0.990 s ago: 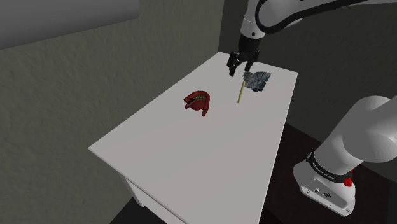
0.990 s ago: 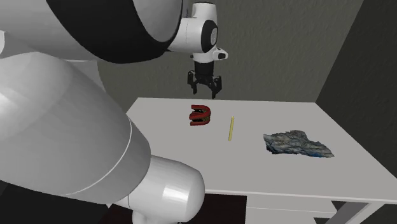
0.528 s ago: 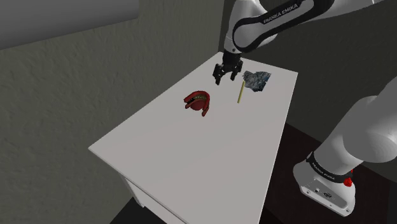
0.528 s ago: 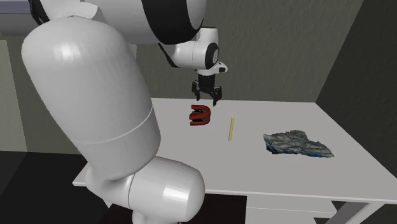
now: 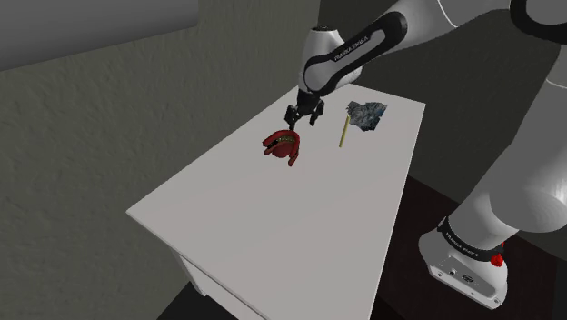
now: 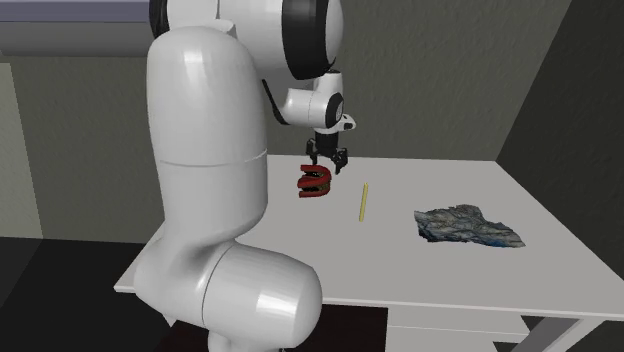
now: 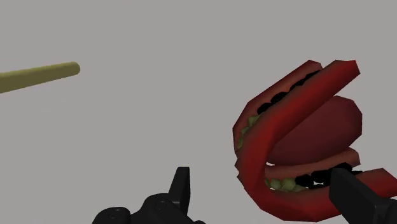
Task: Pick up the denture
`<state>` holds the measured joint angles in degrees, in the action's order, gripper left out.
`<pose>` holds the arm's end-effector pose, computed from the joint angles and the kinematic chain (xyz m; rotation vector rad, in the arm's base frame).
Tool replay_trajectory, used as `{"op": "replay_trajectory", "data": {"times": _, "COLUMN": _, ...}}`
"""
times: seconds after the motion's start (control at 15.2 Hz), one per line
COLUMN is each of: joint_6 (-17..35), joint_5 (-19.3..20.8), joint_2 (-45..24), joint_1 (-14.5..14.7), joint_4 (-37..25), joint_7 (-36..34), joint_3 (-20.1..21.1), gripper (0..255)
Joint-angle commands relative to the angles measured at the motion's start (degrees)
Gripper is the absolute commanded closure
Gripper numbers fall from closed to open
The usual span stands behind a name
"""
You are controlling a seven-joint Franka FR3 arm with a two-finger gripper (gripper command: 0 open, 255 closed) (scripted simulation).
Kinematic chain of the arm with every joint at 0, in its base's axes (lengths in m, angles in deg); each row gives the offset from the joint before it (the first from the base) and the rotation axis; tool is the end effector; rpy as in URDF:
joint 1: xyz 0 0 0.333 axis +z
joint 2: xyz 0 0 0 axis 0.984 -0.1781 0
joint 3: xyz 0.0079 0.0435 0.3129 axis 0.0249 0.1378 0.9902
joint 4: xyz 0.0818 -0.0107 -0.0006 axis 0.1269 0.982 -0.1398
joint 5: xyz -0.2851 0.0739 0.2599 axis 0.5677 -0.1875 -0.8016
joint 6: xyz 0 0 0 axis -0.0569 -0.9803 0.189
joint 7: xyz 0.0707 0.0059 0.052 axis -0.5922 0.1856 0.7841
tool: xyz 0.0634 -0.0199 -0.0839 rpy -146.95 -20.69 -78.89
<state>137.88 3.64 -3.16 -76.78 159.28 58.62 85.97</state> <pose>0.5729 0.0182 0.3205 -3.0921 0.3659 -0.1448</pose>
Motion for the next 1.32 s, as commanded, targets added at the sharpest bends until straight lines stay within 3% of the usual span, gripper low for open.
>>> {"op": "replay_trajectory", "data": {"times": 0.0, "joint_6": 1.5, "joint_5": -0.3, "joint_2": -4.8, "joint_1": 0.0, "joint_4": -3.5, "joint_7": -0.1, "joint_3": 0.1, "gripper": 0}}
{"op": "replay_trajectory", "data": {"times": 0.73, "joint_6": 7.0, "joint_5": -0.6, "joint_2": -11.6, "joint_1": -0.1, "joint_4": -4.9, "joint_7": 0.0, "joint_3": 0.2, "gripper": 0}}
{"op": "replay_trajectory", "data": {"times": 0.79, "joint_6": 6.9, "joint_5": -0.6, "joint_2": -11.7, "joint_1": -0.1, "joint_4": -5.0, "joint_7": 0.0, "joint_3": 0.2, "gripper": 255}}
{"op": "replay_trajectory", "data": {"times": 1.25, "joint_6": 6.9, "joint_5": -0.6, "joint_2": -11.7, "joint_1": -0.1, "joint_4": -4.9, "joint_7": 0.0, "joint_3": 0.2, "gripper": 255}}
